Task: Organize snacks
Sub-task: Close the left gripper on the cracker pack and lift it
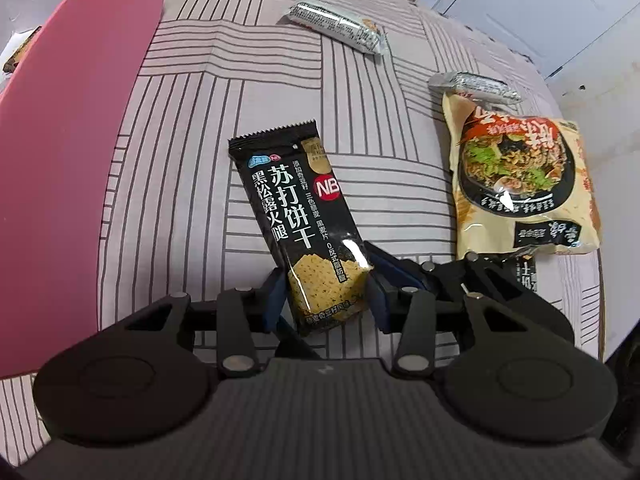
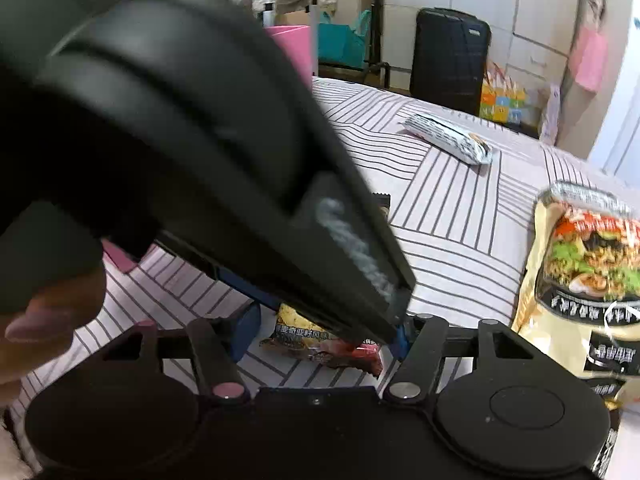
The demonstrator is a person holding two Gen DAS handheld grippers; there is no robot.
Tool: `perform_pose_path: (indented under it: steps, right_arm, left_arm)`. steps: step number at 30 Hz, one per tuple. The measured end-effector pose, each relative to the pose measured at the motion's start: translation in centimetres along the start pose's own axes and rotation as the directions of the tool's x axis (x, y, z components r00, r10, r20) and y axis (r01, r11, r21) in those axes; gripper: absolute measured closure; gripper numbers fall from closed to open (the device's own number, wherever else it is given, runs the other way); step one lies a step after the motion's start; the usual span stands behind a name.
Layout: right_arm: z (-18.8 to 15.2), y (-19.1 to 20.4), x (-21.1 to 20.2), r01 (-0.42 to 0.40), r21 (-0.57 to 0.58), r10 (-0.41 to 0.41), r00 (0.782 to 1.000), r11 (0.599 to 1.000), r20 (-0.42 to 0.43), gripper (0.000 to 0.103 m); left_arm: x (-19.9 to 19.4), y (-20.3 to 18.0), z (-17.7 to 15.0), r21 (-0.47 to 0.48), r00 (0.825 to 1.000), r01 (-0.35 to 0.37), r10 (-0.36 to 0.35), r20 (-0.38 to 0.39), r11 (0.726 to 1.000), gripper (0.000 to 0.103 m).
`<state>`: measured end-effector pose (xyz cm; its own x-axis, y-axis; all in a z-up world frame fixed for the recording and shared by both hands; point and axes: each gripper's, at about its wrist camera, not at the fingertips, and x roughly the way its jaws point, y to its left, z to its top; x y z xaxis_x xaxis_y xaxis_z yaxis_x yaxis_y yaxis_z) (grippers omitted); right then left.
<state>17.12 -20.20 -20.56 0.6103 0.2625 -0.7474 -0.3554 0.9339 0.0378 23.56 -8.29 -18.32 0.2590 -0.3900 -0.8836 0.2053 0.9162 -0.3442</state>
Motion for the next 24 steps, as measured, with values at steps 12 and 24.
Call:
perform_pose_path:
  steps: [12,24]
  right_arm:
    - [1.6,-0.5,-1.2,-0.006,0.025,0.008,0.999,1.0,-0.049,0.037]
    - [1.8,1.3,-6.6,0.015,-0.017,-0.016,0.999,1.0,-0.038,0.038]
  left_arm:
    - [-1.3,-0.7,-1.0,0.038,1.0,-0.003,0.003,0.006,0.999,0.06]
    - [-6.4,-2.6,-4.3,0.147,0.999,0.027,-0.033,0.039,0.989,0.06]
